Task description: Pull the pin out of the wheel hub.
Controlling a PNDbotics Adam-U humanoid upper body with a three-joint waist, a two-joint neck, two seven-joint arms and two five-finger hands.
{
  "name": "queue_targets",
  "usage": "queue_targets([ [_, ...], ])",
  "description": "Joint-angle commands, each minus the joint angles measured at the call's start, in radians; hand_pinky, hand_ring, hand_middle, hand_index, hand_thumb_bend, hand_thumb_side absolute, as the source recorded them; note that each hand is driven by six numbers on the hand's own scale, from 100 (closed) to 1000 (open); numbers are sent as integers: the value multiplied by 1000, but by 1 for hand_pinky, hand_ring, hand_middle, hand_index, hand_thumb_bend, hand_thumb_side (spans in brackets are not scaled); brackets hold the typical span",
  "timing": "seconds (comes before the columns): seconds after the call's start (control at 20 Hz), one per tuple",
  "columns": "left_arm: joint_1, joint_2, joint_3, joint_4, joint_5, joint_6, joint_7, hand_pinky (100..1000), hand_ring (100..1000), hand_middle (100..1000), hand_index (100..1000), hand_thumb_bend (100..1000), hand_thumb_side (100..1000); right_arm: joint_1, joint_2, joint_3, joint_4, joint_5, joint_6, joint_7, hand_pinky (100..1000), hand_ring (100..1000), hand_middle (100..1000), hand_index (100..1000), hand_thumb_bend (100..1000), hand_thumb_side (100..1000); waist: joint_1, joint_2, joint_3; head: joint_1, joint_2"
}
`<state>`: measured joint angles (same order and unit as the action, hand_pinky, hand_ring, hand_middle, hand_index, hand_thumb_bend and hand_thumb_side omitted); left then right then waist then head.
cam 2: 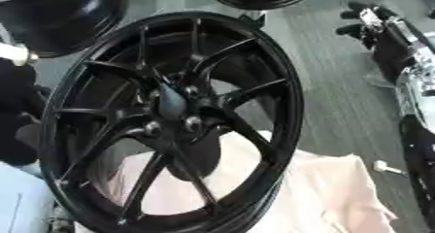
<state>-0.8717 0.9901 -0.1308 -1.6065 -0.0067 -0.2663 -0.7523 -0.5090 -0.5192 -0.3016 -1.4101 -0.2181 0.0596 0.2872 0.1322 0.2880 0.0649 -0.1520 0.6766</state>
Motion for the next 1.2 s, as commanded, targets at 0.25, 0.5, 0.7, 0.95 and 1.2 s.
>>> queue_targets([
  [0.25,71,64,109,224,-130,15,84,742,662,490,363,455,100,-8,-34,-13,-13,-1,0,-9,962,718,768,847,100,604,-11,-12,4,-1,-8],
  [0.5,98,59,122,360,-229,27,99,751,669,506,382,498,100,-9,-32,-13,-12,-2,0,-9,962,718,768,847,100,606,-13,-10,1,1,-20],
  [0.7,117,41,116,449,-351,20,117,752,670,520,386,532,127,-14,-28,-13,-13,-4,2,-8,962,718,768,847,100,605,-14,-9,-5,6,-29],
  [0.95,146,4,121,559,-444,31,145,748,672,524,390,533,145,-20,-23,-12,-12,-5,4,-7,962,718,768,847,100,606,-18,-7,-12,9,-36],
  [1.2,183,-33,138,623,-515,68,211,745,673,522,393,534,156,-21,-20,-10,-11,-3,2,-5,962,718,768,847,100,607,-22,-5,-15,13,-39],
])
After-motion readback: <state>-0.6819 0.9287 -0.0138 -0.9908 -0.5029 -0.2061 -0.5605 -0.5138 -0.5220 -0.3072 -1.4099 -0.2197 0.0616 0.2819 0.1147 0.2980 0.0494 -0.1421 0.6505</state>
